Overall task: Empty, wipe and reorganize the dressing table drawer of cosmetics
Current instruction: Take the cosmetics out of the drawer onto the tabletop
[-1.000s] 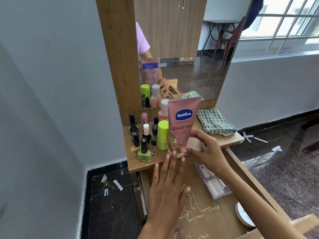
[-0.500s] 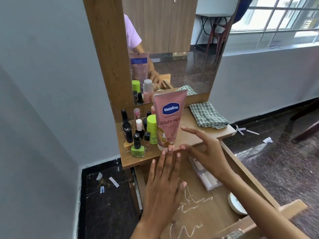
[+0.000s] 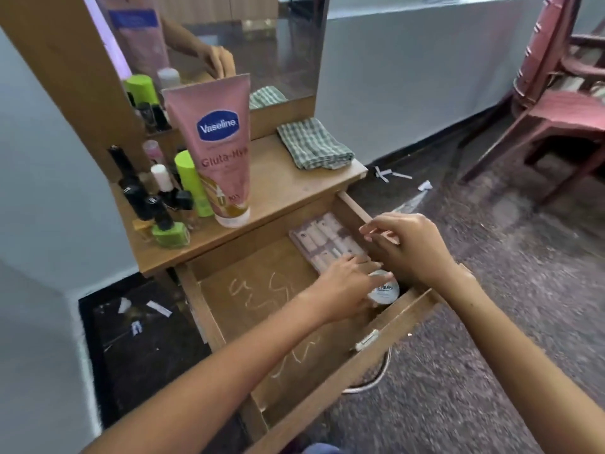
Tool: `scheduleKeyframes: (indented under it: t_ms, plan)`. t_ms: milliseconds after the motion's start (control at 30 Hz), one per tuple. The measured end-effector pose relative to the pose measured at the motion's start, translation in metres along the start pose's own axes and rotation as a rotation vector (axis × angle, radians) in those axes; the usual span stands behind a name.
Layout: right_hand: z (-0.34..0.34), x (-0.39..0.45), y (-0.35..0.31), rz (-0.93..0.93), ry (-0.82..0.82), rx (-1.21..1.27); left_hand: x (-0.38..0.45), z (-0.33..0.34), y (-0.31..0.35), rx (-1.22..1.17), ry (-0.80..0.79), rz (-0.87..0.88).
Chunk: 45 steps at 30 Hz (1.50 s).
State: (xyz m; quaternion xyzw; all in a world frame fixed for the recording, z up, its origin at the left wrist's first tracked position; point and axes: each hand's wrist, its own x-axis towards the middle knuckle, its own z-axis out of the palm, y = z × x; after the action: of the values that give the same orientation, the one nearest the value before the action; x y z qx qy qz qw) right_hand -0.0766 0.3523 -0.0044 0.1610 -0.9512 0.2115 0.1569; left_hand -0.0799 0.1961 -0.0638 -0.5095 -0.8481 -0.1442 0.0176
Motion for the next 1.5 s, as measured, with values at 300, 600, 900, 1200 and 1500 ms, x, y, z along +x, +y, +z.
scheduleKeyframes:
  t_ms: [300, 600, 900, 1200, 1500]
  plan:
    - [0.011, -0.005, -0.002, -0.043, -0.014, -0.025, 0.023, 0.012, -0.01, -0.01, -0.017, 0.001]
    - [0.017, 0.007, -0.019, -0.112, -0.042, 0.17, -0.036, -0.045, -0.009, -0.344, 0.171, -0.376]
    - [0.018, 0.032, -0.069, -0.134, -0.212, 0.633, -0.094, -0.087, -0.007, -0.236, 0.716, -0.675]
    - [0.018, 0.065, -0.059, -0.248, -0.33, 0.568, -0.079, -0.086, -0.013, -0.132, 0.754, -0.658]
    - [0.032, 0.089, -0.054, -0.182, -0.215, 0.559, -0.06, -0.071, -0.011, 0.262, 0.508, -0.708]
